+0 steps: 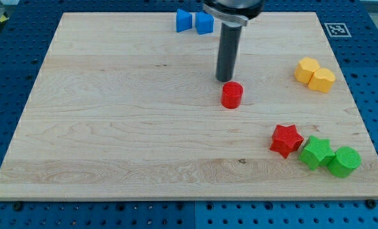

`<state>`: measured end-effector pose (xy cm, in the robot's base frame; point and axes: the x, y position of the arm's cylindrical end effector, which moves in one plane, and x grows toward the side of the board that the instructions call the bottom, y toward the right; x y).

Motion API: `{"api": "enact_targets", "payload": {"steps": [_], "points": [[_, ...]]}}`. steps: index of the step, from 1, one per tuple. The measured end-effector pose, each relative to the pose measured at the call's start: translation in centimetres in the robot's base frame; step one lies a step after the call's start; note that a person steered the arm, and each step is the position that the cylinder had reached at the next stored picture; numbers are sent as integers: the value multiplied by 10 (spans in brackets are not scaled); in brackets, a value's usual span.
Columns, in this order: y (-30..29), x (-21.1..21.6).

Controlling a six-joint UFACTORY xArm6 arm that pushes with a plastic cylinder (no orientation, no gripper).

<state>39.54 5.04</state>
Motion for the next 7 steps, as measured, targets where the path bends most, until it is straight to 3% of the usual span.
{"api": "enact_targets", "payload": {"steps": [1, 3, 7], "points": [[-29, 18], [-27, 40], [115, 47]]}}
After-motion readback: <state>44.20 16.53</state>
